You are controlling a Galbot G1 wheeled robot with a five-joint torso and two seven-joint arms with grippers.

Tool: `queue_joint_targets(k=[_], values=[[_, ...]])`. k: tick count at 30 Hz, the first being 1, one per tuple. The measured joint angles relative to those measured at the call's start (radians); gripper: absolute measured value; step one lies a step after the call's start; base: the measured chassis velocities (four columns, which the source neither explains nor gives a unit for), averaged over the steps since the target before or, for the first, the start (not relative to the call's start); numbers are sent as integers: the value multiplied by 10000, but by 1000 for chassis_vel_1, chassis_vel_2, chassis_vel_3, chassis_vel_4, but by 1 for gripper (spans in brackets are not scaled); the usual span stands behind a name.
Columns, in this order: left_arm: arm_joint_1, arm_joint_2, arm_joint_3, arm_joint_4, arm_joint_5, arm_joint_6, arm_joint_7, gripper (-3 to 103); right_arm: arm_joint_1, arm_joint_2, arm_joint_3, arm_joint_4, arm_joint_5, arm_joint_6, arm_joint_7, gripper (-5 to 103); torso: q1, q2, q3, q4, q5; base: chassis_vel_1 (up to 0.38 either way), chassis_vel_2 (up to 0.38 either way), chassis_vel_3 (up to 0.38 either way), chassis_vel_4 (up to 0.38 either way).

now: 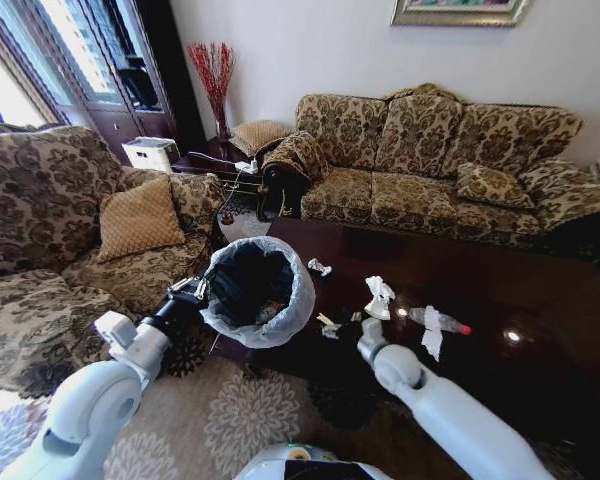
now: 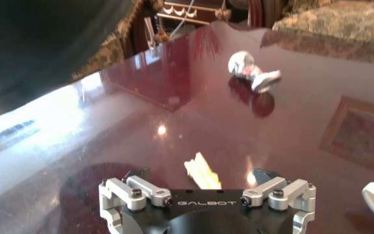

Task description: Move to the front of the table and place the trash on the table into the trash bin.

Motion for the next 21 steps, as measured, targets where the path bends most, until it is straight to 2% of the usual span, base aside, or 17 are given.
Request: queue_joint_targets(k=[3,4,6,8,10,14,15,17,19,21], values=[[1,21,-4,-7,-2,6,0,3,44,202,-81,-335,12,19,119,100,0,0,0,0,0,0,0,0,0],[1,43,-10,-9,-5,7,0,3,57,271,-84,-457,12,36,147,103,0,0,0,0,0,0,0,0,0],[1,68,-12,-9,-9,8,0,3,71,347,-84,-581,12,51,185,100,0,0,0,-1,0,0,0,0,0],[-8,108,-13,-9,-23,10,0,3,86,477,-67,-782,14,110,246,93,1,0,0,0,0,0,0,0,0],[-17,122,-11,-9,-29,10,0,3,94,530,-51,-856,14,146,269,93,1,0,0,0,0,0,0,0,0],[-51,157,16,-8,-49,12,9,3,114,659,-21,-963,17,184,380,73,0,0,0,0,-1,0,0,0,0],[-51,157,16,-8,-49,12,9,3,114,659,-21,-963,17,184,380,73,0,0,0,0,-1,0,0,0,0],[-77,189,22,6,-60,12,17,3,118,705,-12,-1003,17,187,443,62,0,0,0,-2,-1,0,0,0,0],[-92,215,25,16,-80,12,18,3,135,725,-9,-1047,21,191,462,62,0,1,0,-1,-2,0,0,0,0],[-126,289,29,33,-103,14,18,3,197,739,-11,-1152,27,194,439,51,-1,1,-1,-2,-4,0,0,0,0]])
